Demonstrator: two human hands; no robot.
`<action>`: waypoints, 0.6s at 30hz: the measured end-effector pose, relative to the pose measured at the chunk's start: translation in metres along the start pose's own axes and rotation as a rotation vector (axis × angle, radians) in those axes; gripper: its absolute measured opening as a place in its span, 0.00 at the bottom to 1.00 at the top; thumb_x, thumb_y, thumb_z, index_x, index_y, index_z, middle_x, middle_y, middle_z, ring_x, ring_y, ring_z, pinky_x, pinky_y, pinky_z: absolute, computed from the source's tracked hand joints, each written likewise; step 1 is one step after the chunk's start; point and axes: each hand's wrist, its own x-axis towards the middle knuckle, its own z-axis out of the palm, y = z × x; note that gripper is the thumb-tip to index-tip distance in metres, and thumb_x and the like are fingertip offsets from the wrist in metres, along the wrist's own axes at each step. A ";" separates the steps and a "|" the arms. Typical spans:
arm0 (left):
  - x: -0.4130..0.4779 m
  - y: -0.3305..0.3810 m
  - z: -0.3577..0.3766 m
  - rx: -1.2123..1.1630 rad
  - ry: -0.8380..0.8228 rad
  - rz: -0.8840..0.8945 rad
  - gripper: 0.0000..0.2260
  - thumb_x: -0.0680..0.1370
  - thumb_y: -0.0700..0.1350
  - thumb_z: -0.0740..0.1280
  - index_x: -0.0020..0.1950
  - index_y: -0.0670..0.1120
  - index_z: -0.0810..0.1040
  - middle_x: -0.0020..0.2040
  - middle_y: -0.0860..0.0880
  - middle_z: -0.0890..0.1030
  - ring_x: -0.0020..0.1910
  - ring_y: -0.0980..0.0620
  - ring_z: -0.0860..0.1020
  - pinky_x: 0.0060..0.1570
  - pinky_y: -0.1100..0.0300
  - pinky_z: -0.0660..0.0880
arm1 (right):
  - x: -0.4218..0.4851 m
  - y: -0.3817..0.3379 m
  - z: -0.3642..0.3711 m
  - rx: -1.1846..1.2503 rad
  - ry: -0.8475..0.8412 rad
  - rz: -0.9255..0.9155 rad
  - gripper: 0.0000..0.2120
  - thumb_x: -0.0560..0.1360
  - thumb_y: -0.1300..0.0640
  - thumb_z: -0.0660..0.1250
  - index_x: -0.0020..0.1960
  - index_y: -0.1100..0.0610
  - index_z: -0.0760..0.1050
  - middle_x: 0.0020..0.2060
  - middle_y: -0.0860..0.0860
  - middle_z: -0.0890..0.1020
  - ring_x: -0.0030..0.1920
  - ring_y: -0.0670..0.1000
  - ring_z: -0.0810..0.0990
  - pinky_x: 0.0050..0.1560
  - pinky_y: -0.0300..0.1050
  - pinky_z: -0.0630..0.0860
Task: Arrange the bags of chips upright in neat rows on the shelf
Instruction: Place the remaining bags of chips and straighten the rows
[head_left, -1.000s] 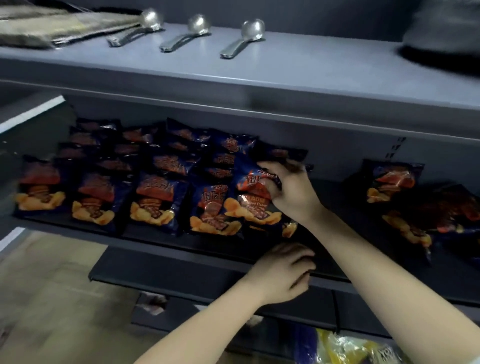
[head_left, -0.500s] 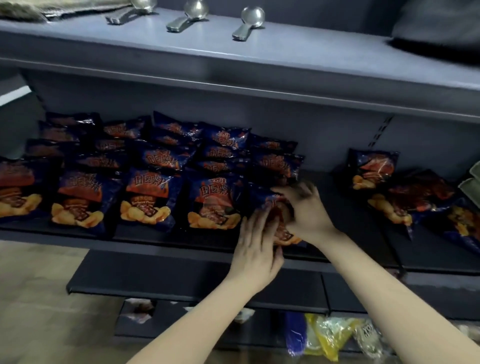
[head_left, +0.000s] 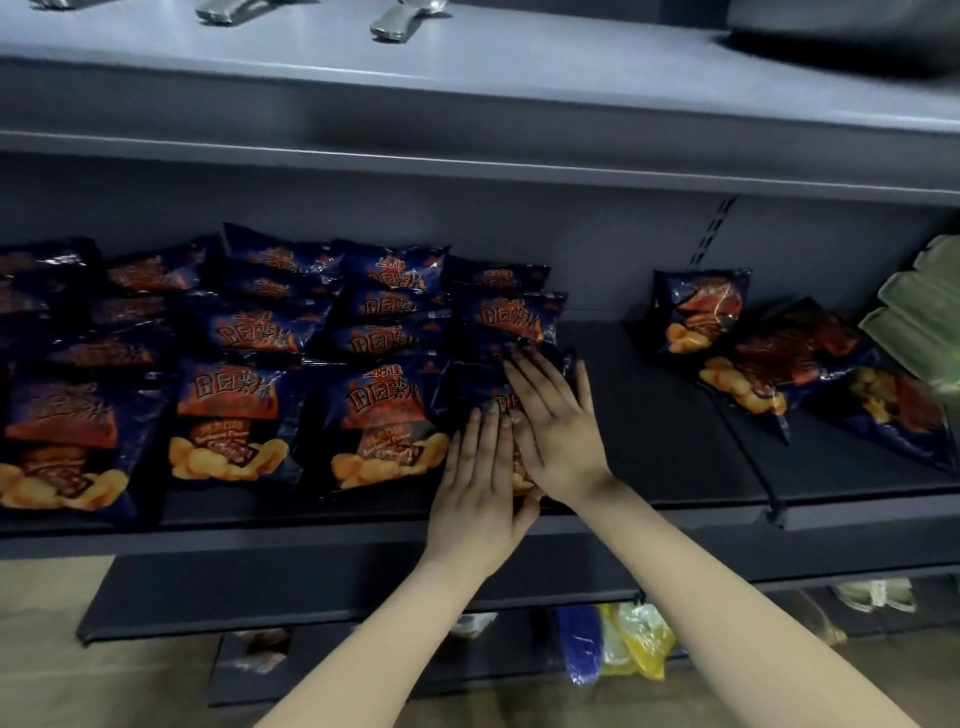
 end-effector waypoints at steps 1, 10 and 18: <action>0.000 0.000 0.001 0.000 -0.004 0.002 0.35 0.77 0.59 0.55 0.75 0.37 0.50 0.76 0.39 0.51 0.75 0.43 0.51 0.73 0.48 0.51 | -0.001 0.001 0.001 0.002 0.004 0.004 0.23 0.80 0.52 0.50 0.74 0.57 0.62 0.72 0.51 0.65 0.75 0.50 0.58 0.75 0.59 0.45; 0.001 0.000 -0.003 0.000 -0.011 0.018 0.37 0.77 0.59 0.55 0.76 0.38 0.44 0.76 0.39 0.50 0.75 0.43 0.52 0.72 0.47 0.52 | -0.003 -0.001 0.001 -0.014 -0.018 0.031 0.24 0.80 0.52 0.49 0.75 0.55 0.59 0.73 0.50 0.64 0.75 0.49 0.56 0.75 0.58 0.43; -0.009 -0.012 -0.023 -0.023 0.009 0.000 0.37 0.76 0.58 0.56 0.75 0.36 0.48 0.75 0.37 0.53 0.76 0.43 0.49 0.74 0.51 0.47 | 0.005 -0.008 -0.020 0.029 0.067 0.104 0.27 0.81 0.44 0.40 0.75 0.56 0.53 0.74 0.51 0.60 0.76 0.48 0.51 0.73 0.54 0.32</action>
